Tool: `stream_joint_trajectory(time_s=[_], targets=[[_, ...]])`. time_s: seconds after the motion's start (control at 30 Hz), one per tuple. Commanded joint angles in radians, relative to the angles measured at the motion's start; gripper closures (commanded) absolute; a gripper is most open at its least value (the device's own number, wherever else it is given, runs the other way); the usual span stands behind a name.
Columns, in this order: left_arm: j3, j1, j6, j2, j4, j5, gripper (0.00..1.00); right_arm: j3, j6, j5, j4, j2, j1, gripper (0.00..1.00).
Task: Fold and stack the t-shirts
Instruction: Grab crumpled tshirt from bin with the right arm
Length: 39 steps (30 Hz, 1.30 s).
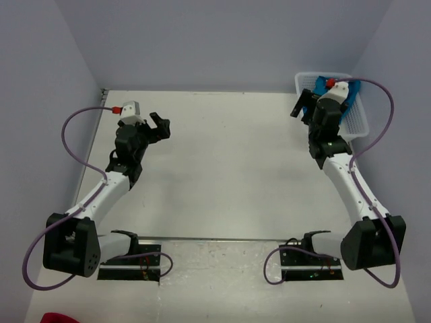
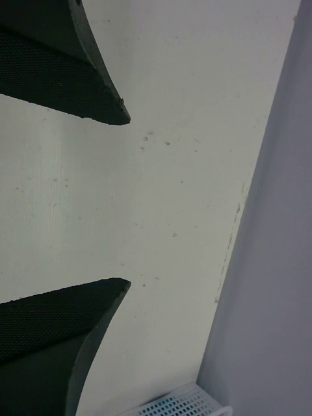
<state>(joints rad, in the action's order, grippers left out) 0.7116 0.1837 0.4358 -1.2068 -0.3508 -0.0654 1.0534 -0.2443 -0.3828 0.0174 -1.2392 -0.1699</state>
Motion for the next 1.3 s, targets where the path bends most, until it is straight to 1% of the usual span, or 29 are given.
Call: stream_joint_trajectory(time_s=[0.0,0.03,0.1,0.13,0.17,0.2,0.23,0.27,0.3,0.33,0.37,0.4,0.43,0.47,0.57,0.7,0.83,0.87,0.9,1.0,1.03,1.07,1.23,1.27], targets=[[-0.015,-0.007,0.029,0.003,-0.048,-0.025,0.0,0.08,-0.03,0.045,-0.048,-0.038,0.069,0.01],[-0.011,-0.007,0.035,-0.008,-0.04,-0.039,0.0,0.094,-0.02,0.015,-0.062,-0.057,0.072,0.01],[-0.009,-0.007,0.047,-0.034,-0.028,-0.068,0.0,0.183,0.012,-0.019,-0.048,-0.116,0.09,0.01],[-0.012,-0.007,0.064,-0.04,-0.03,-0.07,0.0,0.224,0.023,-0.043,-0.012,-0.199,0.098,0.01],[-0.017,-0.007,0.075,-0.054,-0.037,-0.073,0.0,0.27,0.033,-0.065,0.025,-0.247,0.108,0.01],[-0.032,-0.006,0.089,-0.057,-0.057,-0.064,0.0,0.351,0.043,-0.082,0.048,-0.293,0.13,0.01],[-0.044,0.003,0.113,-0.062,-0.072,-0.056,0.0,0.387,0.04,-0.093,0.087,-0.378,0.145,0.01],[-0.057,0.011,0.124,-0.068,-0.092,-0.051,0.0,0.423,0.034,-0.079,0.104,-0.42,0.159,0.02],[-0.076,0.023,0.132,-0.069,-0.12,-0.054,0.0,0.488,0.027,-0.056,0.119,-0.455,0.199,0.02],[-0.081,0.061,0.132,-0.077,-0.125,-0.071,0.0,0.516,0.025,-0.03,0.133,-0.524,0.211,0.02],[-0.083,0.085,0.127,-0.085,-0.125,-0.097,0.0,0.545,0.03,-0.007,0.141,-0.56,0.224,0.02],[-0.08,0.111,0.117,-0.092,-0.123,-0.149,0.0,0.615,0.034,-0.004,0.15,-0.598,0.242,0.03],[-0.075,0.156,0.095,-0.103,-0.123,-0.171,0.0,0.657,0.037,0.013,0.191,-0.638,0.253,0.04],[-0.074,0.174,0.089,-0.124,-0.122,-0.188,0.0,0.695,0.036,0.027,0.203,-0.707,0.265,0.04],[-0.064,0.192,0.092,-0.172,-0.125,-0.212,0.0,0.813,0.037,0.062,0.228,-0.82,0.308,0.11],[-0.038,0.192,0.077,-0.204,-0.111,-0.227,0.0,0.913,0.095,0.064,0.243,-0.943,0.342,0.13],[-0.02,0.192,0.044,-0.217,-0.113,-0.261,0.0,0.979,0.097,0.105,0.276,-1.011,0.38,0.26],[-0.014,0.192,0.04,-0.224,-0.112,-0.264,0.0,0.988,0.102,0.114,0.282,-1.02,0.391,0.32],[-0.002,0.192,0.034,-0.229,-0.108,-0.263,0.0,1.019,0.105,0.12,0.295,-1.039,0.395,0.33],[0.02,0.192,0.034,-0.244,-0.1,-0.264,0.0,1.024,0.122,0.117,0.305,-1.051,0.406,0.34],[0.026,0.192,0.034,-0.253,-0.099,-0.258,0.0,1.024,0.126,0.111,0.306,-1.057,0.409,0.37],[0.041,0.192,0.031,-0.258,-0.096,-0.254,0.0,1.022,0.135,0.111,0.305,-1.06,0.411,0.39],[0.071,0.191,0.026,-0.28,-0.086,-0.247,0.0,1.021,0.139,0.108,0.305,-1.1,0.414,0.41],[0.074,0.192,0.026,-0.281,-0.086,-0.248,0.0,1.024,0.138,0.11,0.306,-1.106,0.414,0.46]])
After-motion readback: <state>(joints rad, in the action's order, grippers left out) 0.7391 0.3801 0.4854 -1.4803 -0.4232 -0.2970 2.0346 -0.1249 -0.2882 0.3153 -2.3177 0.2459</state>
